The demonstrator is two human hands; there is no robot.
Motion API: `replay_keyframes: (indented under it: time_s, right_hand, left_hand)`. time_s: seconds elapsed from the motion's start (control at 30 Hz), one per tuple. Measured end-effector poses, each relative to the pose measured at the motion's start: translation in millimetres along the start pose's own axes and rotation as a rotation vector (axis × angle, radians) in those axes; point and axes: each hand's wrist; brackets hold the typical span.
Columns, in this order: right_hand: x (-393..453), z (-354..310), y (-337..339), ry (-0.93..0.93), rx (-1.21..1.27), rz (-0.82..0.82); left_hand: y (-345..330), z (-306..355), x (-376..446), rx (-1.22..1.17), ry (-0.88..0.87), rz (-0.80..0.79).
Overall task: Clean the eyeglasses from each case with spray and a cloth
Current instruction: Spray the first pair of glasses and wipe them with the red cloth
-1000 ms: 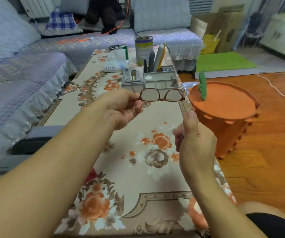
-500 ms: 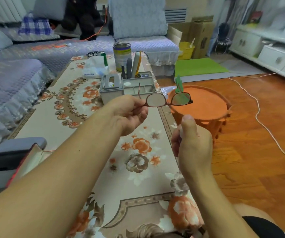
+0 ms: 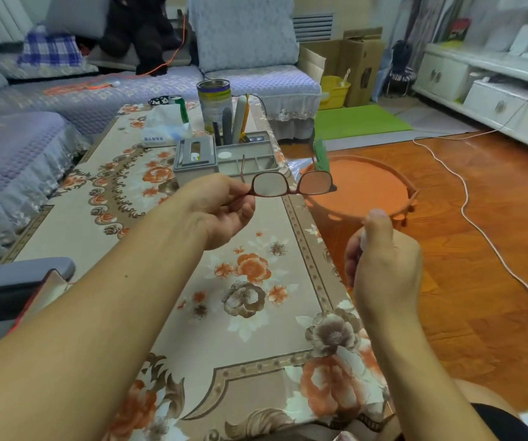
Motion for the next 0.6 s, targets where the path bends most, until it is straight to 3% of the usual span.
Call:
replay_keyframes:
  time_s: [0.17, 0.27, 0.33, 0.5, 0.6]
  right_hand:
    - [-0.3, 6.5, -0.9, -0.106, 0.073, -0.041]
    - [2.4, 7.8, -4.7, -0.185, 0.16, -0.147]
    - [7.0, 10.7, -12.3, -0.232, 0.204, -0.232]
    - [6.2, 16.9, -39.7, -0.214, -0.041, -0.444]
    - [2.4, 19.9, -72.3, -0.182, -0.038, -0.433]
  left_hand:
    - [2.4, 1.6, -0.9, 0.013, -0.018, 0.001]
    - [15.1, 2.0, -4.8, 0.045, -0.074, 0.016]
    - [34.9, 0.1, -10.6, 0.081, -0.158, 0.044]
    - [130.0, -6.6, -33.5, 0.287, -0.452, 0.194]
    - [192.6, -4.2, -47.1, 0.453, -0.611, 0.273]
Point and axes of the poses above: each hand's wrist, its own x-axis towards the middle knuckle, its own y-axis out of the back of the hand, z = x × y, and after that the axes turned 8 degrees about -x, right-handed
